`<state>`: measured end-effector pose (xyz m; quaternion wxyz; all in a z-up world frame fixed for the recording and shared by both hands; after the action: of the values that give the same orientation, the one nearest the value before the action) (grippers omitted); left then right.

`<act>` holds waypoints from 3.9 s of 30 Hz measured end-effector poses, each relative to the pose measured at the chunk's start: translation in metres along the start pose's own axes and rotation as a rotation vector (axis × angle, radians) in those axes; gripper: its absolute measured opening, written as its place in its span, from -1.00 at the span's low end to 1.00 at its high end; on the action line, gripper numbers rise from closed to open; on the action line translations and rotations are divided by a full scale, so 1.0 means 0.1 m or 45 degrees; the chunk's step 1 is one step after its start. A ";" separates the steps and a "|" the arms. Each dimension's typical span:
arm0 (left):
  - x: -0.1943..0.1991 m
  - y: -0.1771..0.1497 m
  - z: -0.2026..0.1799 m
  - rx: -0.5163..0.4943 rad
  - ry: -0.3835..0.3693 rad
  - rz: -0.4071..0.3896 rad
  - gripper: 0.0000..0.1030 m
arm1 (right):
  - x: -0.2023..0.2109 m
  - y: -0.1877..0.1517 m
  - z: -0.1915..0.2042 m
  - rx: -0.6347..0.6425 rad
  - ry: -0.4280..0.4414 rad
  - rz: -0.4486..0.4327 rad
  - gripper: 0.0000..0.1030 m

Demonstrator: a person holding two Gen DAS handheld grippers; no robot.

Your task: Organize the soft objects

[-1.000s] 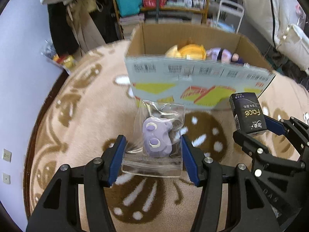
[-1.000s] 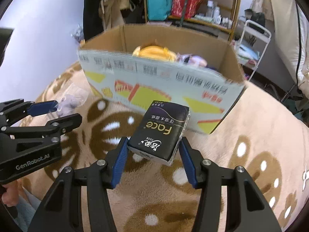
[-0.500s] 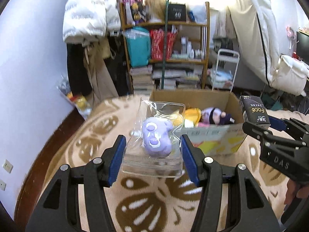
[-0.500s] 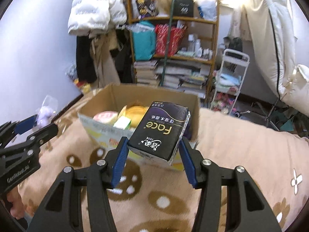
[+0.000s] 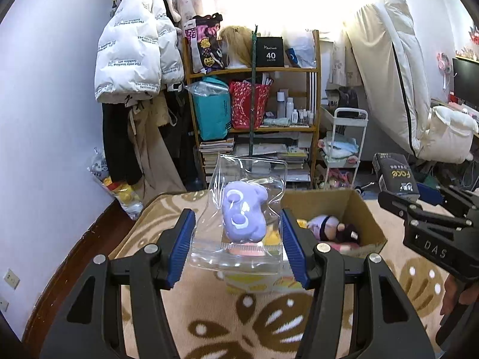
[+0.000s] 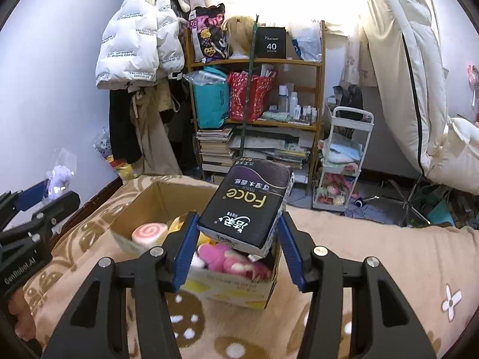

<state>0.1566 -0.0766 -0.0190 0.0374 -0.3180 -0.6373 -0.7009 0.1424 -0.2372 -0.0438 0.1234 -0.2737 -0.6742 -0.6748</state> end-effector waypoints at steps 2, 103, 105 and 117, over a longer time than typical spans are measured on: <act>-0.04 0.06 0.00 -0.016 0.008 -0.011 0.10 | -0.05 0.03 -0.01 -0.008 0.003 -0.001 0.09; 1.25 -0.61 0.40 0.071 0.157 -0.070 0.98 | 1.16 -0.25 -0.32 -0.108 0.007 -0.190 1.00; 1.19 -0.62 0.41 0.074 0.160 -0.051 0.98 | 1.11 -0.27 -0.32 -0.105 -0.001 -0.174 1.00; 1.13 -0.65 0.36 0.050 0.161 -0.031 0.98 | 1.00 -0.32 -0.36 -0.118 -0.010 -0.134 1.00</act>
<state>0.0511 0.0085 -0.0203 0.0753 -0.2645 -0.6511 -0.7074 0.0358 -0.2497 -0.0151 0.0724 -0.2459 -0.6561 -0.7098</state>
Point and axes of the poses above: each gripper's, at about its wrist camera, not at the fingertips, and x roughly against the way its jaws point, z to its left, y to its top, the point moved 7 cm from there along -x, roughly the way its jaws point, and after that the axes turned 11 degrees about -y, right-handed, at the moved point
